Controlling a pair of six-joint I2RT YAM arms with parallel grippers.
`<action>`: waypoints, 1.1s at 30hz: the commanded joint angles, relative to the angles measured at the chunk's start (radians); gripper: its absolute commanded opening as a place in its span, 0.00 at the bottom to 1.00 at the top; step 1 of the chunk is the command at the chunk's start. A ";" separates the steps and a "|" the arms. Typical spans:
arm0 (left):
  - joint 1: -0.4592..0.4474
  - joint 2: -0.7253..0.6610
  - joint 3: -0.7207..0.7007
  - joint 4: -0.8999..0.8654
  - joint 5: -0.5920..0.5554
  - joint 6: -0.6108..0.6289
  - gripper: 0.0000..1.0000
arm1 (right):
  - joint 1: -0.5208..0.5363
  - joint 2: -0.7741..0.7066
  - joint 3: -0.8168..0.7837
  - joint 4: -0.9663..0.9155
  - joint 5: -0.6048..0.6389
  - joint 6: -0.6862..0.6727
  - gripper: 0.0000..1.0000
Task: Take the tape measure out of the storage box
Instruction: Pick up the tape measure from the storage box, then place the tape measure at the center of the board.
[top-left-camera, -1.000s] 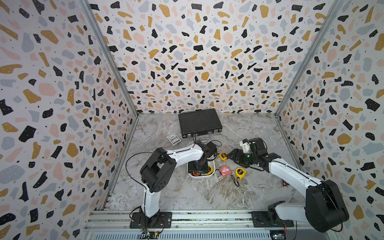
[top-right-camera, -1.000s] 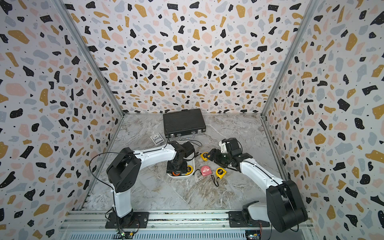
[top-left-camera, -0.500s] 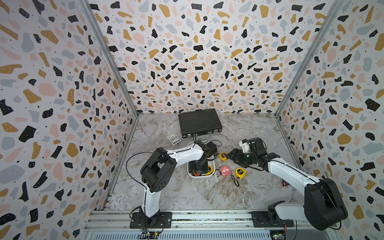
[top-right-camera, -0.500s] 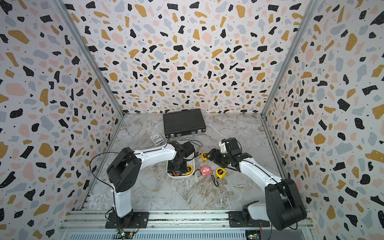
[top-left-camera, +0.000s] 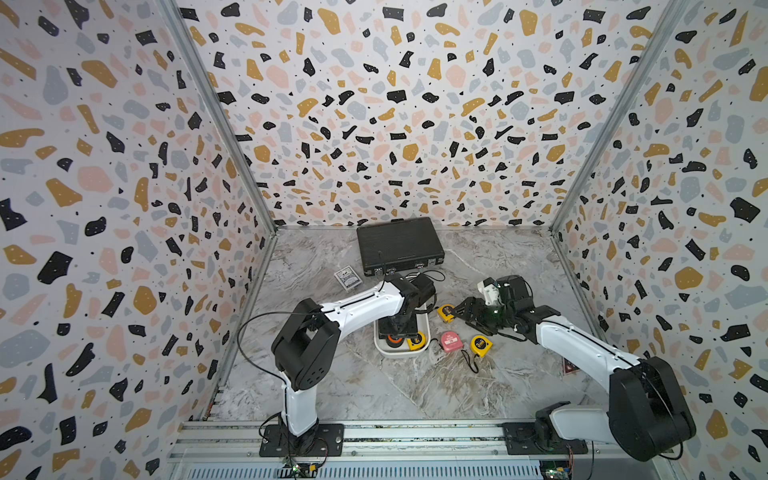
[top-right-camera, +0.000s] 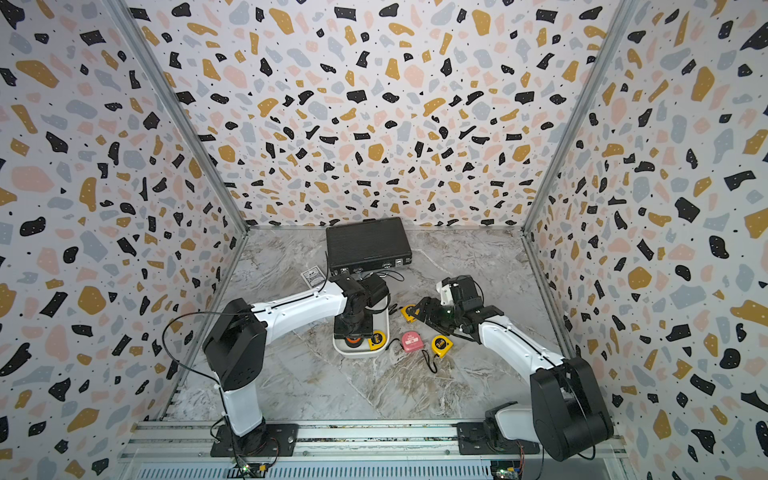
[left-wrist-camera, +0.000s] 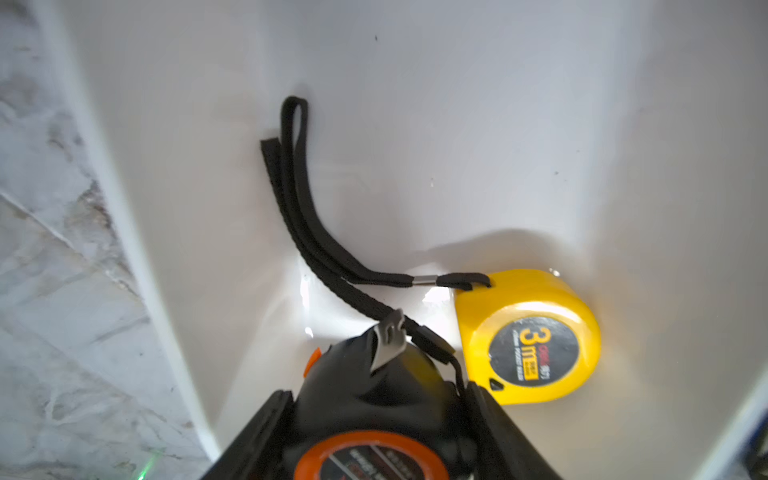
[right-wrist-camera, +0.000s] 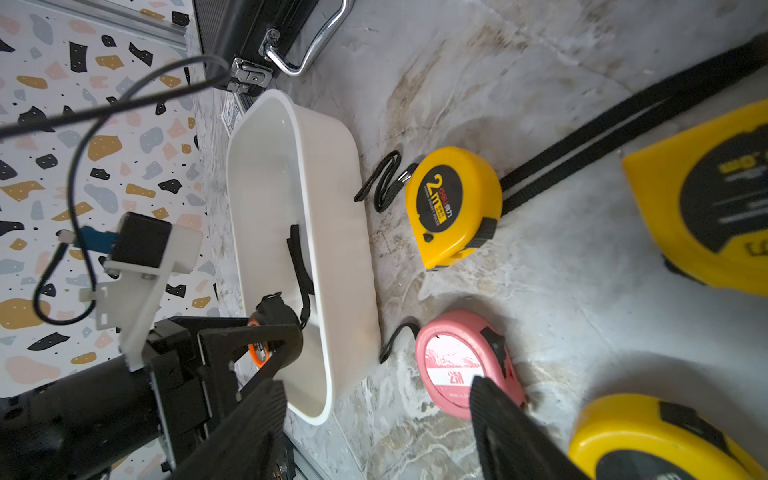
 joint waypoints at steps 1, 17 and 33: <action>-0.002 -0.057 0.047 -0.055 -0.025 -0.042 0.00 | -0.004 -0.053 -0.012 0.024 -0.021 0.012 0.75; -0.003 -0.026 0.356 -0.059 0.045 -0.129 0.00 | -0.001 -0.253 -0.096 0.086 -0.073 0.031 0.75; -0.059 0.138 0.648 0.017 0.186 -0.271 0.00 | 0.037 -0.399 -0.155 0.268 0.022 0.013 0.85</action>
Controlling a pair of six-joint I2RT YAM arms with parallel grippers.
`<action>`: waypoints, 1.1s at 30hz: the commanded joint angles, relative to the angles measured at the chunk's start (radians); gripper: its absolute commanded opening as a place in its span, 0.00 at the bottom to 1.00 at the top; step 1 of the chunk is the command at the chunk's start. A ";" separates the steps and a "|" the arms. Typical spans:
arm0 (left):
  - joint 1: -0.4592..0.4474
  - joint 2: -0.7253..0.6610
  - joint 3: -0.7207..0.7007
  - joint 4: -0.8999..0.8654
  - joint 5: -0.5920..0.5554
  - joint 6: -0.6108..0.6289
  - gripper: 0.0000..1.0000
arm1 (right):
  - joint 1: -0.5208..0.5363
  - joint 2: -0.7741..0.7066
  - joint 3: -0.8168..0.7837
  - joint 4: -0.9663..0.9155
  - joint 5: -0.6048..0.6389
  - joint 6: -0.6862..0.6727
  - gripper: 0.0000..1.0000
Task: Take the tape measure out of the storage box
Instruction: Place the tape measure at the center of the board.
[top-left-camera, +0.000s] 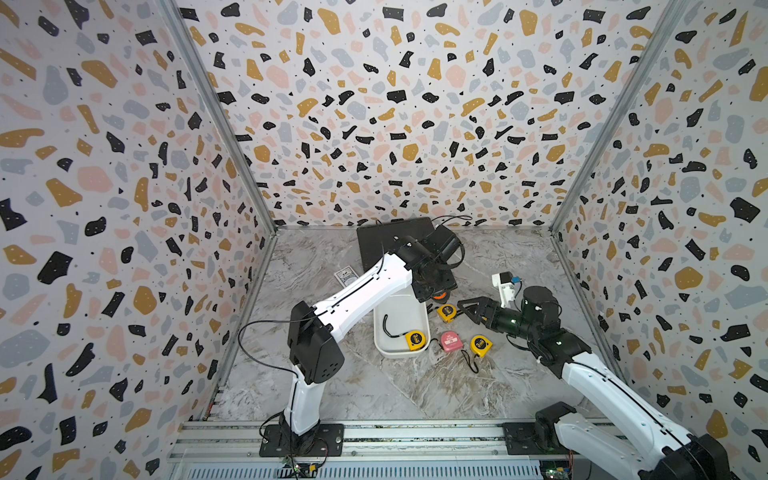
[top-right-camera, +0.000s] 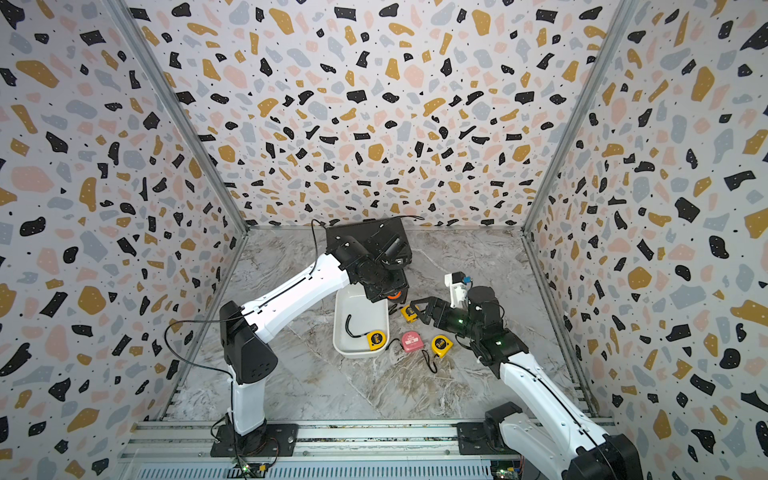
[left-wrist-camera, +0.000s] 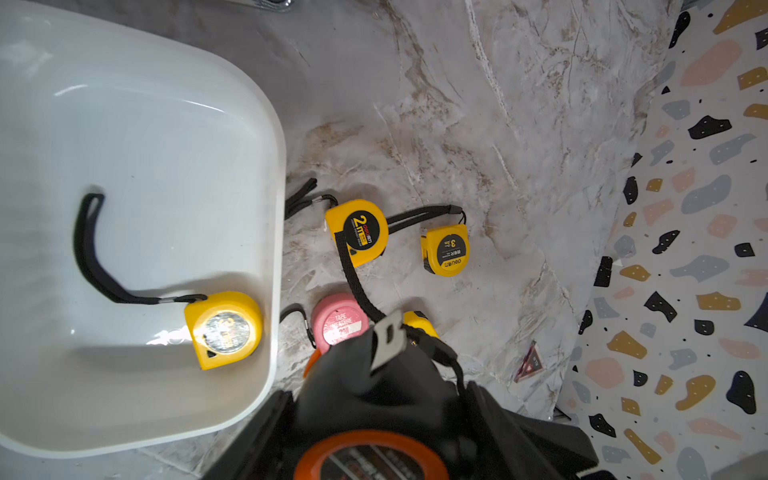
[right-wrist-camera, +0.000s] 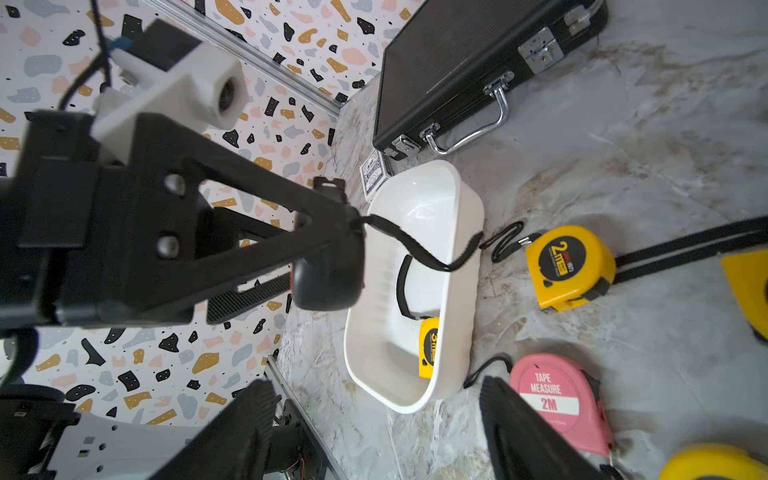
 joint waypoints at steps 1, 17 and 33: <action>-0.017 0.012 0.043 0.056 0.054 -0.057 0.00 | 0.009 -0.017 -0.009 0.060 0.033 -0.021 0.86; -0.059 -0.044 -0.056 0.181 0.176 -0.153 0.00 | 0.016 0.006 -0.028 0.104 0.063 -0.035 0.79; -0.061 -0.101 -0.168 0.256 0.217 -0.184 0.15 | 0.016 -0.020 -0.059 0.114 0.049 -0.001 0.21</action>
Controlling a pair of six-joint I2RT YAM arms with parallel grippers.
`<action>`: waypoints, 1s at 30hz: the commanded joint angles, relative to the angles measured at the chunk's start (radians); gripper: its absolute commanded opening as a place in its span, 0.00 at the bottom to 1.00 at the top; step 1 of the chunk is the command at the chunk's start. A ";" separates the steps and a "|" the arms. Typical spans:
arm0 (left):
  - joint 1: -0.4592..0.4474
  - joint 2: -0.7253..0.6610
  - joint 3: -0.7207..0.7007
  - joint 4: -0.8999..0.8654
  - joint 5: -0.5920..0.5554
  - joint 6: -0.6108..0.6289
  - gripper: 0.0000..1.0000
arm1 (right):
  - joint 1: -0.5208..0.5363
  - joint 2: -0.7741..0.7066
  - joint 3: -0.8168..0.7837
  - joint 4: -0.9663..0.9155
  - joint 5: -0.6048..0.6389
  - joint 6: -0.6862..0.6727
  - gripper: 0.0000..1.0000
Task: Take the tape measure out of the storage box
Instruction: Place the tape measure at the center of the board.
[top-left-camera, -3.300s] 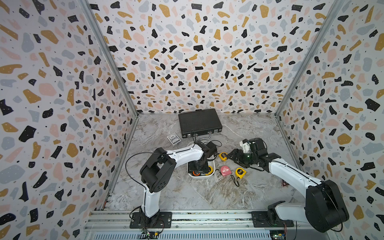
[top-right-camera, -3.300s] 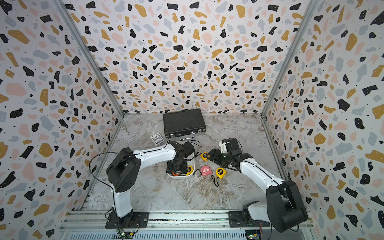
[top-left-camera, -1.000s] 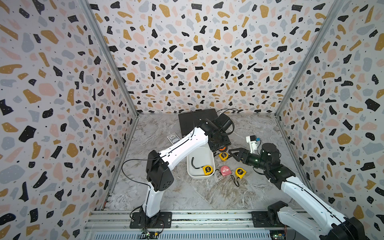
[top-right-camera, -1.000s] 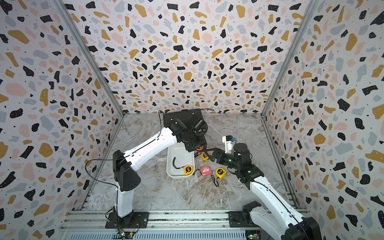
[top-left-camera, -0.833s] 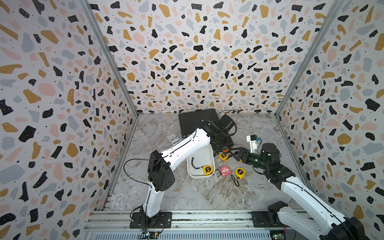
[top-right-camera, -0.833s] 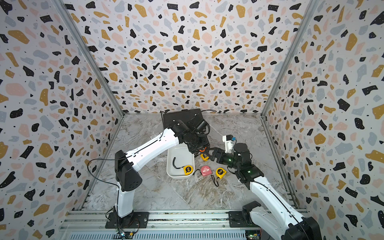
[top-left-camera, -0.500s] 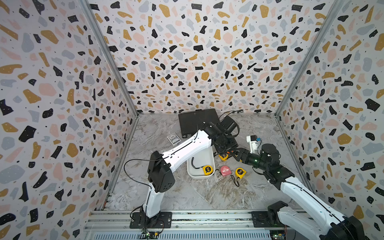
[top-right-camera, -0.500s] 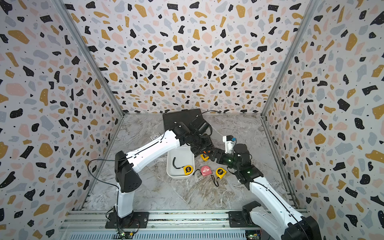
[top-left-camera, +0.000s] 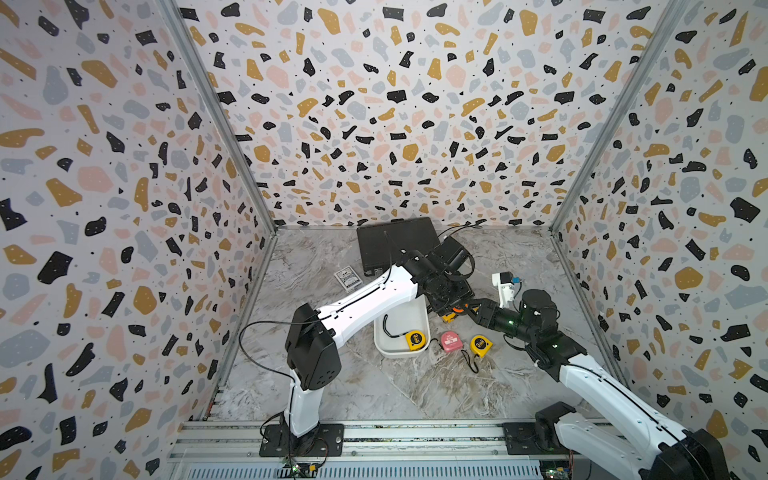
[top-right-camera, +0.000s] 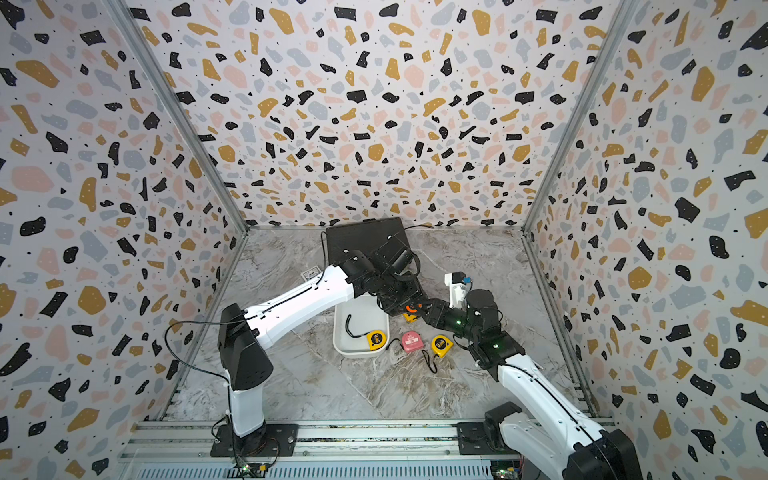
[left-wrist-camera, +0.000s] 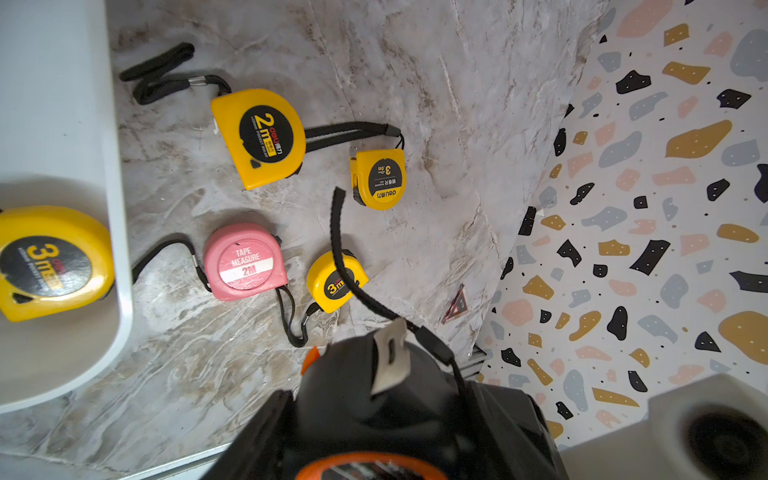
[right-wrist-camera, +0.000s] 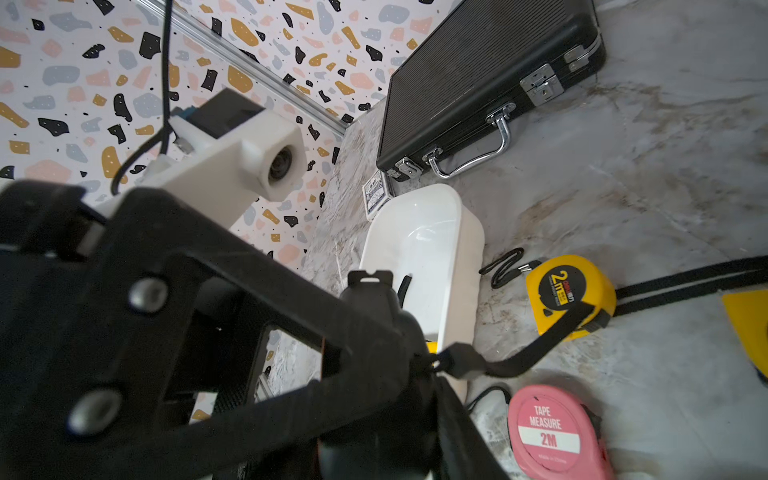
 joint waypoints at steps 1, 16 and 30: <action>-0.008 -0.045 -0.006 0.040 0.033 0.004 0.30 | 0.002 -0.037 -0.009 -0.005 -0.003 0.000 0.20; 0.027 -0.161 -0.125 -0.095 -0.143 0.166 1.00 | 0.003 -0.210 -0.121 -0.253 -0.293 0.073 0.15; 0.067 -0.318 -0.340 -0.105 -0.228 0.184 1.00 | 0.124 -0.199 -0.244 -0.384 -0.346 0.007 0.17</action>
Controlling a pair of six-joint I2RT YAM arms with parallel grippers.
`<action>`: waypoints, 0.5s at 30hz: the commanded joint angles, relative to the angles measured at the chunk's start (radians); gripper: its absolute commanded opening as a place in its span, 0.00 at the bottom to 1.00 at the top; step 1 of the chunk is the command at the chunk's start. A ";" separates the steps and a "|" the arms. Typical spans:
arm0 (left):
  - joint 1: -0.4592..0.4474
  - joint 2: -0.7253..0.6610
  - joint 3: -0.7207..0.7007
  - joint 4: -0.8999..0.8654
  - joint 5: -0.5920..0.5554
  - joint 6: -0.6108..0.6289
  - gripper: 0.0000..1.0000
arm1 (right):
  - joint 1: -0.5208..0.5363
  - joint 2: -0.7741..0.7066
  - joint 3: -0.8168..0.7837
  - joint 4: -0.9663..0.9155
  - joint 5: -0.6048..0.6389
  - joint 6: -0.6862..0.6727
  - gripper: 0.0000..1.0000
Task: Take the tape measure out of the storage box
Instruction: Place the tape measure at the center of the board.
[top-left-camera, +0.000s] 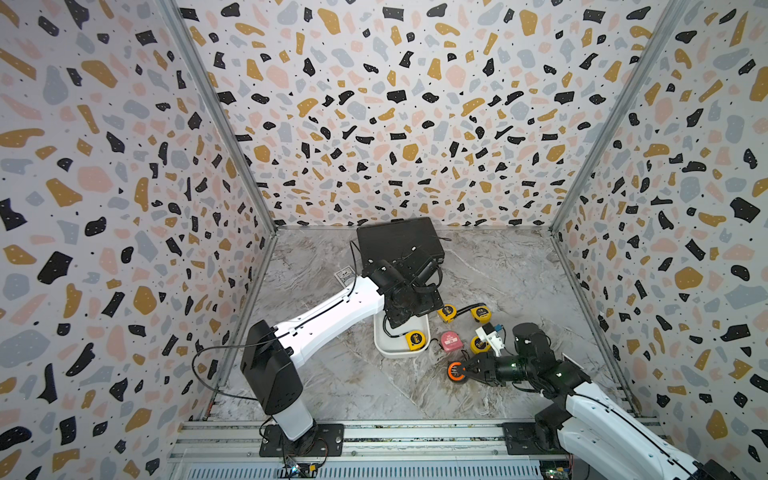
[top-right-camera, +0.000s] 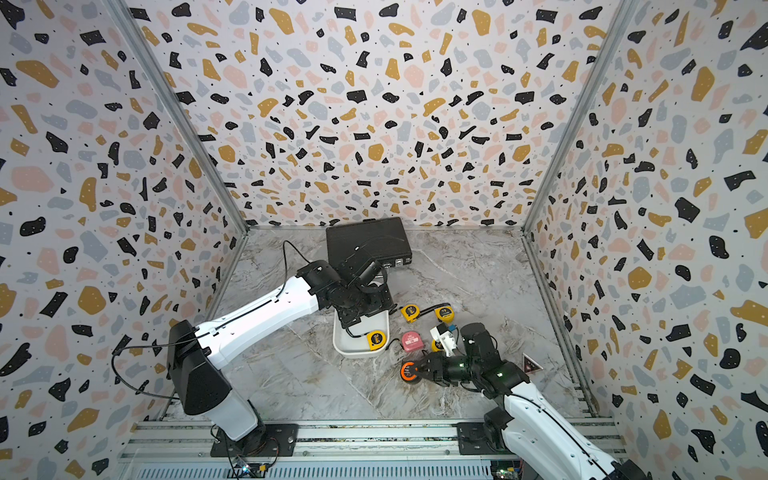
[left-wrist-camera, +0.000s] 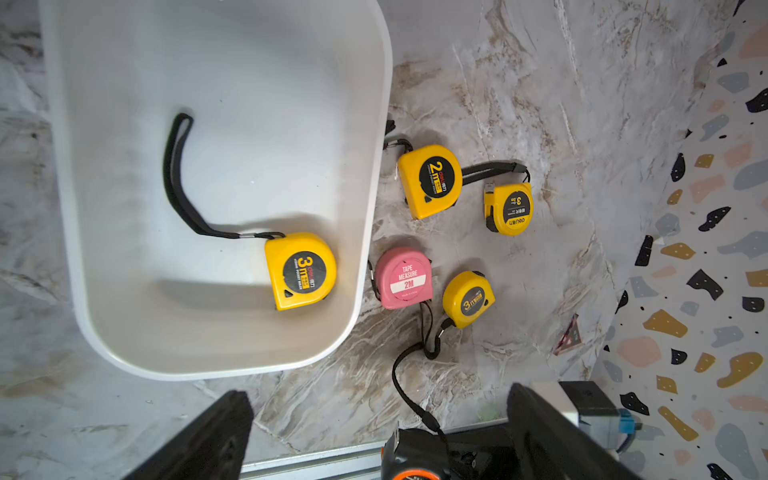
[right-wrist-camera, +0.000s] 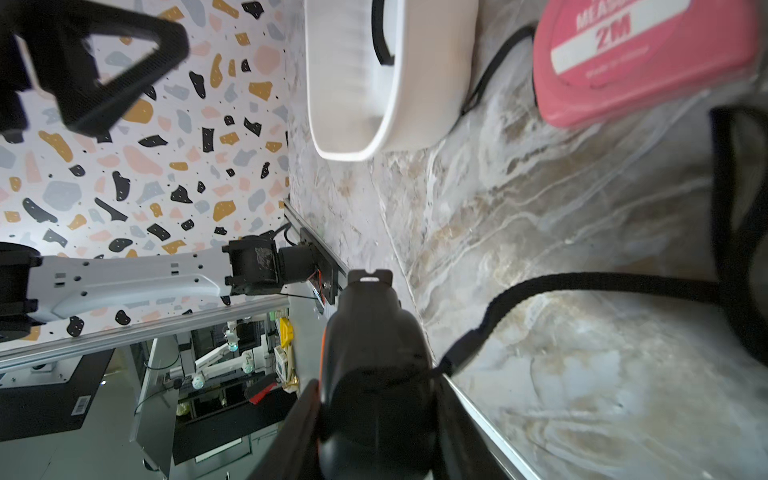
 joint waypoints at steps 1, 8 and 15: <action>0.003 -0.047 -0.026 -0.007 -0.040 0.013 1.00 | 0.033 0.015 -0.021 0.010 0.003 -0.021 0.17; 0.004 -0.072 -0.070 -0.007 -0.048 0.005 1.00 | 0.046 0.048 -0.056 0.008 0.065 -0.036 0.18; 0.003 -0.075 -0.071 -0.008 -0.054 0.006 1.00 | 0.049 0.066 -0.063 -0.030 0.111 -0.057 0.22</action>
